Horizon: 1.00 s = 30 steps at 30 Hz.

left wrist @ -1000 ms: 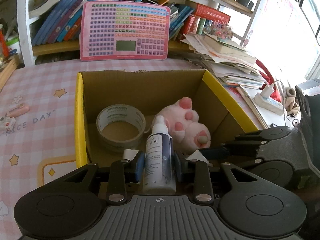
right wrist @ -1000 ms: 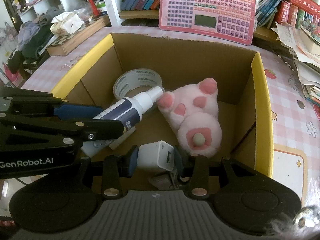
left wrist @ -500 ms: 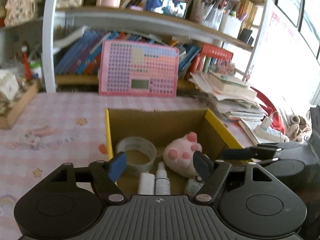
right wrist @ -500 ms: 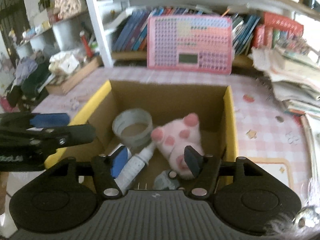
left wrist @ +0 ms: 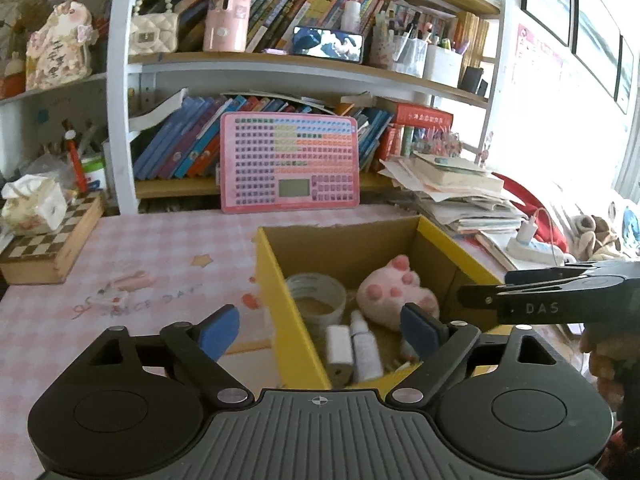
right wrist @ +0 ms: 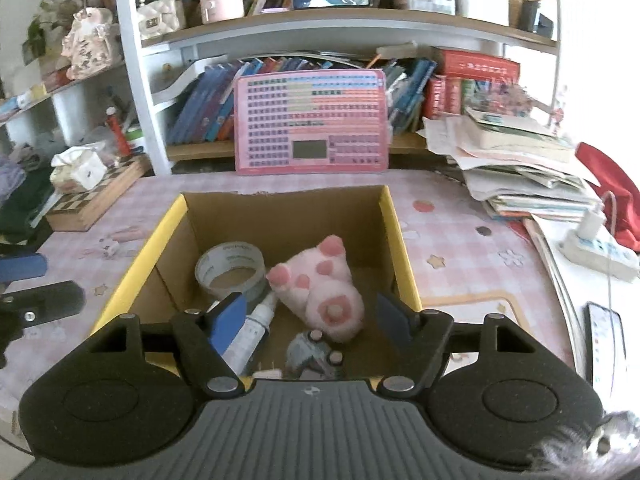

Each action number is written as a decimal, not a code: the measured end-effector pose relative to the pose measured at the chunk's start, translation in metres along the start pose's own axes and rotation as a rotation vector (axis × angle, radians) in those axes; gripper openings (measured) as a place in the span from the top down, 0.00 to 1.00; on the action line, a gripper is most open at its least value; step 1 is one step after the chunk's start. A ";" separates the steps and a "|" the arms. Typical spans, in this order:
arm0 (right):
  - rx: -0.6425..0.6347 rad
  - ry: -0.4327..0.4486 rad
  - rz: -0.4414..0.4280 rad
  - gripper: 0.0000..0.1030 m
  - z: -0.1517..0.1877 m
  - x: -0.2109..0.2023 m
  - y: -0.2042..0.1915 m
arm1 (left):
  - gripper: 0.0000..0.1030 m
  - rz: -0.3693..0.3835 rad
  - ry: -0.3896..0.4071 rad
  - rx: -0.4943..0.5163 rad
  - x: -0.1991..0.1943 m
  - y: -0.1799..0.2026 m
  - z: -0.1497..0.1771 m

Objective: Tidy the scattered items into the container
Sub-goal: 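Withdraw both tools from the box back over the table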

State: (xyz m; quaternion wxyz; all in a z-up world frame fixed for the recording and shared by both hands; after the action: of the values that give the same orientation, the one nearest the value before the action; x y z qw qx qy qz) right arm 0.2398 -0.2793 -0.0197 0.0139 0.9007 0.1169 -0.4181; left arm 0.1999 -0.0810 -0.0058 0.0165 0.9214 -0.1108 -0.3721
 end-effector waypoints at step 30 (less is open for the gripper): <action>-0.089 -0.068 -0.011 0.27 0.073 -0.015 -0.166 | 0.09 -0.015 -0.090 0.068 -0.064 -0.102 0.078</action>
State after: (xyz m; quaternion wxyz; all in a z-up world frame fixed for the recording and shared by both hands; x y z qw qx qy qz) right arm 0.1388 -0.1298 -0.0433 0.0554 0.8839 0.1397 -0.4429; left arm 0.1213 0.0363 -0.0303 -0.0224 0.9045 -0.1172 -0.4095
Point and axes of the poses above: each gripper's, at about its wrist camera, not at the fingertips, and x roughly the way its jaws point, y to its right, z to its underside, the point moved 9 cm from there along x, roughly the way its jaws point, and after that the axes turned 12 degrees about -y, right-handed, at the moved point
